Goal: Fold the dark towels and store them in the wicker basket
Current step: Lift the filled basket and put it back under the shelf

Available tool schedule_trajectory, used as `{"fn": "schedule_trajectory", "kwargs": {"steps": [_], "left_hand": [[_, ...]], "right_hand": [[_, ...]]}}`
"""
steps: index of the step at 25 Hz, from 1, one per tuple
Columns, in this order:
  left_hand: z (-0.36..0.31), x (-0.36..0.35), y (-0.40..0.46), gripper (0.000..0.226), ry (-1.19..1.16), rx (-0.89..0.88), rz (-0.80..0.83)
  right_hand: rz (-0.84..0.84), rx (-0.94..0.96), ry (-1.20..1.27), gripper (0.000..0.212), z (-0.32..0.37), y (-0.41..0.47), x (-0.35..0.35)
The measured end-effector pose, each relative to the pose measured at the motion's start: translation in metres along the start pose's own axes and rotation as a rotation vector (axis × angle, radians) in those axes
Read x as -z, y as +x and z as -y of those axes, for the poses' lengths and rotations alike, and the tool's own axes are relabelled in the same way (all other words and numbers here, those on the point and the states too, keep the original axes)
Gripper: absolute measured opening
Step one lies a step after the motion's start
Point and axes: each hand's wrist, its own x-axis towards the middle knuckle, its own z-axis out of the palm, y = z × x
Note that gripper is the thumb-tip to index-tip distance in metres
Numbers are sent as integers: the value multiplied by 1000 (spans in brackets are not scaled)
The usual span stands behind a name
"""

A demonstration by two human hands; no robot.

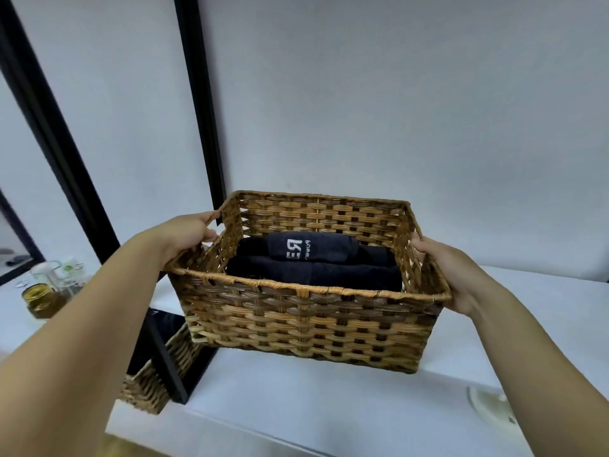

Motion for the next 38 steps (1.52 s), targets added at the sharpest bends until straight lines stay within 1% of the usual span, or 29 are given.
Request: {"fn": "schedule_trajectory", "kwargs": {"steps": [5,9,12,14,18,20,23,28,32,36,38], "left_hand": [[12,-25,-59,57,16,4,-34],[21,-33,-95,56,-68,-16,-24],[28,-38,-117,49,-133,-20,-23],[37,-39,-130,43,-203,-19,-5],[63,-33,-155,34,-324,-35,47],[76,-28,-167,33,-370,-37,71],[99,-20,-182,35,-392,-48,118],[135,-13,-206,33,-410,-87,122],[162,-18,-234,32,-432,-134,155],[209,-32,-243,34,-389,-52,200],[237,-44,-240,40,-386,10,242]], "right_hand": [[-47,19,44,26,-9,-56,23],[-63,35,59,32,-18,-97,28],[-93,48,98,36,-29,-117,30],[-116,70,116,36,-36,-128,29],[-205,123,50,33,-54,-157,17],[-238,145,12,32,-65,-173,10],[-262,165,31,33,-84,-202,-3],[-345,157,70,36,-118,-255,-31],[-405,144,18,36,-148,-290,-41],[-416,76,-55,35,-194,-303,-36],[-403,29,-75,34,-217,-304,-34]]}}
